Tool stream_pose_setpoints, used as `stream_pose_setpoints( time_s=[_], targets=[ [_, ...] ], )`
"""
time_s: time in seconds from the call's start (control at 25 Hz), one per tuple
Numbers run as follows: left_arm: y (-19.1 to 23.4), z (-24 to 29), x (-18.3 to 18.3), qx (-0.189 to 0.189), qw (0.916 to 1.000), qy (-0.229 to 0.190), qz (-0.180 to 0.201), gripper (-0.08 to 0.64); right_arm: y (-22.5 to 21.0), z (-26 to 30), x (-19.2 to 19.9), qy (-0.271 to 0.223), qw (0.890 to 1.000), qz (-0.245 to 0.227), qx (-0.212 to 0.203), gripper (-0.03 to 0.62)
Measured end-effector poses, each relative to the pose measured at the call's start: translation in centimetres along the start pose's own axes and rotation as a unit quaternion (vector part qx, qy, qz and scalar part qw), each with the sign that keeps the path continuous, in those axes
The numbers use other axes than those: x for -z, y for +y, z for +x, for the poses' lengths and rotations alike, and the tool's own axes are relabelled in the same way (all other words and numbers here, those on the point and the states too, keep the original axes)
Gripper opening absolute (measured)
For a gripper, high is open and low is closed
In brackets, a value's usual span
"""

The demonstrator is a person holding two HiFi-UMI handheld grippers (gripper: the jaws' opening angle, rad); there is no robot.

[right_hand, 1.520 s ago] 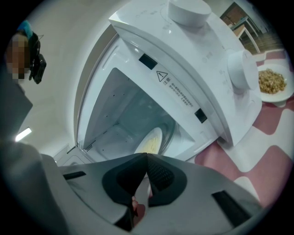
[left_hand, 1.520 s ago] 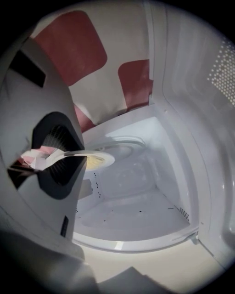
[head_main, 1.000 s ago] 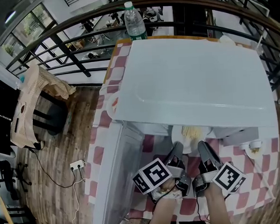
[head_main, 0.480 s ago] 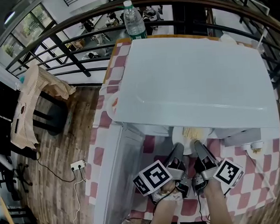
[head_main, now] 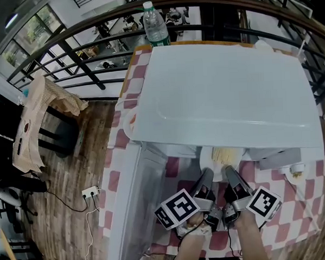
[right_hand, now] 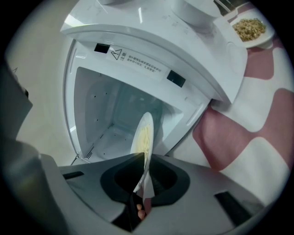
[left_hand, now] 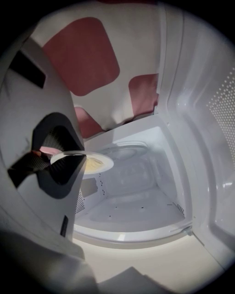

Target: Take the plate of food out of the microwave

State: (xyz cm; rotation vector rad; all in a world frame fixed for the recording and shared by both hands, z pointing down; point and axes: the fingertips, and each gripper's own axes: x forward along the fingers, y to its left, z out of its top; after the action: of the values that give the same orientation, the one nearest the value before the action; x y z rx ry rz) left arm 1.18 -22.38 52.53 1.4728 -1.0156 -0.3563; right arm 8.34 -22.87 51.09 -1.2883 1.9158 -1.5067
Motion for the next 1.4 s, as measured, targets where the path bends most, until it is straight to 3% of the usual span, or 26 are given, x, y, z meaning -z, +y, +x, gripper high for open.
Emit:
stream_pose_setpoints(
  time_s=[0.56,0.68,0.84,1.08,1.24,1.4],
  targets=[
    [-1.3,-2.8,2.1,0.004,0.9999,-0.01,0.004,0.04,1.8,-3.1,0.5,-0.007,1.0,-0.003,-0.019,0.028],
    [-1.7,-3.7,2.8,0.007,0.9999,-0.015,0.002,0.04,1.2,-4.6,1.2,-0.002,1.0,0.02,0.009,0.028],
    [-2.2,-4.9,3.7,0.007,0.9998,-0.018,0.002,0.04,2.5,-5.6,1.2,0.004,1.0,-0.005,-0.019,0.028],
    [-2.5,-6.7,5.0,0.006,0.9999,-0.015,0.0,0.04,2.8,-7.8,2.2,0.0,1.0,0.001,-0.011,0.028],
    [-2.6,-8.2,5.9,0.003,1.0,-0.005,0.002,0.04,2.5,-9.6,3.3,-0.004,1.0,0.011,0.019,0.028],
    [-2.6,-10.0,6.5,0.001,1.0,0.004,0.003,0.04,1.8,-11.8,4.9,-0.004,0.997,0.031,0.076,0.028]
  ],
)
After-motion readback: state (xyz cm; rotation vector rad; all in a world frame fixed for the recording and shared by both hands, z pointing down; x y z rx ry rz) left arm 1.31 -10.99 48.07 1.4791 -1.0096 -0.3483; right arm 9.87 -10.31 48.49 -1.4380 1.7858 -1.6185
